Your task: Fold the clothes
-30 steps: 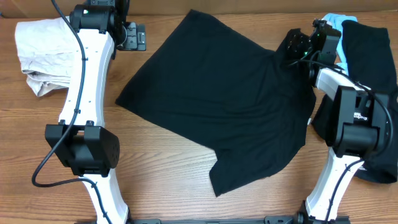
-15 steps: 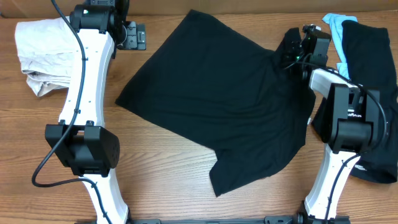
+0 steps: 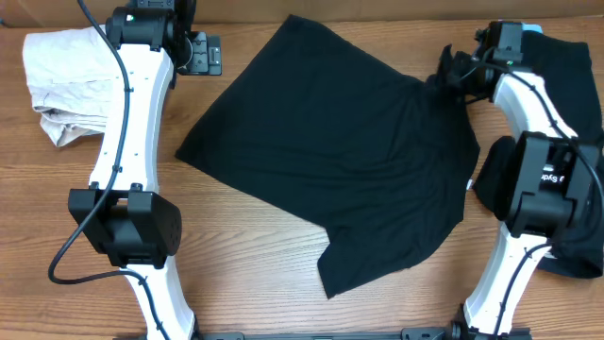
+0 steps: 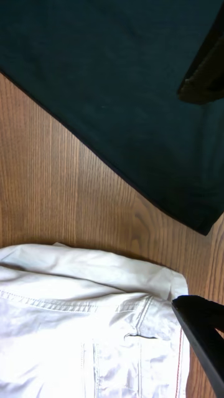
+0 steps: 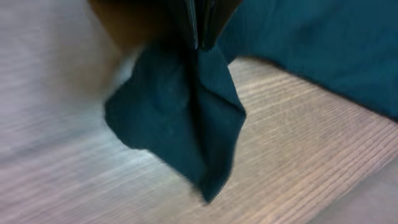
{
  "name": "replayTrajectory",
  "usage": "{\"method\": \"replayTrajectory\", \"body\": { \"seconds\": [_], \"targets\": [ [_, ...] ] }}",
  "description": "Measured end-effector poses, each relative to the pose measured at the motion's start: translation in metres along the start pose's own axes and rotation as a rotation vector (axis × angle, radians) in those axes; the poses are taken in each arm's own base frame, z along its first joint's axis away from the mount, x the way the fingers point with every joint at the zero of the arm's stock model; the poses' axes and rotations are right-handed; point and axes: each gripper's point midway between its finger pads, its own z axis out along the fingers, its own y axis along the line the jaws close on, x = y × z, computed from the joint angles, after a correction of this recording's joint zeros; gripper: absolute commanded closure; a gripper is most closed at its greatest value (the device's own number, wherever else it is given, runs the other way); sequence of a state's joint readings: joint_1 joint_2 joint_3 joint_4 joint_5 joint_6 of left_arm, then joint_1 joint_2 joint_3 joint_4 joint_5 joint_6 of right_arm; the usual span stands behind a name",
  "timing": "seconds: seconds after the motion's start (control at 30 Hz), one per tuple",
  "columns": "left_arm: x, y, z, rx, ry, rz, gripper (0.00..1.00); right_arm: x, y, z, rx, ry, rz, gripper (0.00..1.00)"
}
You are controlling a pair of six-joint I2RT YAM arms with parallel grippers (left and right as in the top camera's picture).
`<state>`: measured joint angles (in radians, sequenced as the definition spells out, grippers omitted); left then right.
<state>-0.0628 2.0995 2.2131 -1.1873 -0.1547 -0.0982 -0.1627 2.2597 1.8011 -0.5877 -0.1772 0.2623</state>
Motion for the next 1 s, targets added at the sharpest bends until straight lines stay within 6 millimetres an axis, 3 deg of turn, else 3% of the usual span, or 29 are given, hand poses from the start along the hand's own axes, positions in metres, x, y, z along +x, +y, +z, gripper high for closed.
{"method": "replayTrajectory", "body": {
  "seconds": [0.2, 0.4, 0.43, 0.5, 0.53, 0.6, 0.7, 0.83, 1.0],
  "targets": [
    [-0.002, 0.000, 0.001, 0.001, -0.007, -0.001, 0.00, -0.003, -0.033, -0.030, 0.059, 0.068, 0.100, 0.96],
    [0.003, -0.001, 0.009, 0.000, 0.008, 0.002, 0.00, -0.017, -0.105, -0.054, 0.127, 0.053, 0.248, 0.96],
    [0.004, -0.001, 0.010, 0.000, 0.008, 0.002, 0.00, -0.018, -0.118, -0.057, 0.139, 0.050, 0.271, 0.86],
    [0.004, -0.001, 0.011, -0.001, 0.009, 0.002, 0.00, -0.021, -0.140, -0.064, 0.160, 0.039, 0.321, 0.43],
    [0.005, -0.001, 0.012, -0.001, 0.011, 0.002, 0.00, -0.022, -0.150, -0.068, 0.167, 0.034, 0.335, 0.32],
    [0.005, -0.001, 0.012, -0.001, 0.010, 0.003, 0.00, -0.023, -0.163, -0.072, 0.172, 0.029, 0.360, 0.23],
    [0.003, -0.004, 0.012, 0.014, 0.005, 0.031, 0.00, -0.015, -0.159, -0.075, 0.145, 0.065, 0.373, 0.22],
    [0.004, -0.023, 0.010, 0.126, 0.003, 0.142, 0.00, -0.009, -0.133, -0.087, 0.085, 0.105, 0.363, 0.21],
    [0.012, -0.058, 0.009, 0.301, -0.006, 0.318, 0.00, -0.003, -0.071, -0.144, 0.002, 0.128, 0.287, 0.18]
  ]
}}
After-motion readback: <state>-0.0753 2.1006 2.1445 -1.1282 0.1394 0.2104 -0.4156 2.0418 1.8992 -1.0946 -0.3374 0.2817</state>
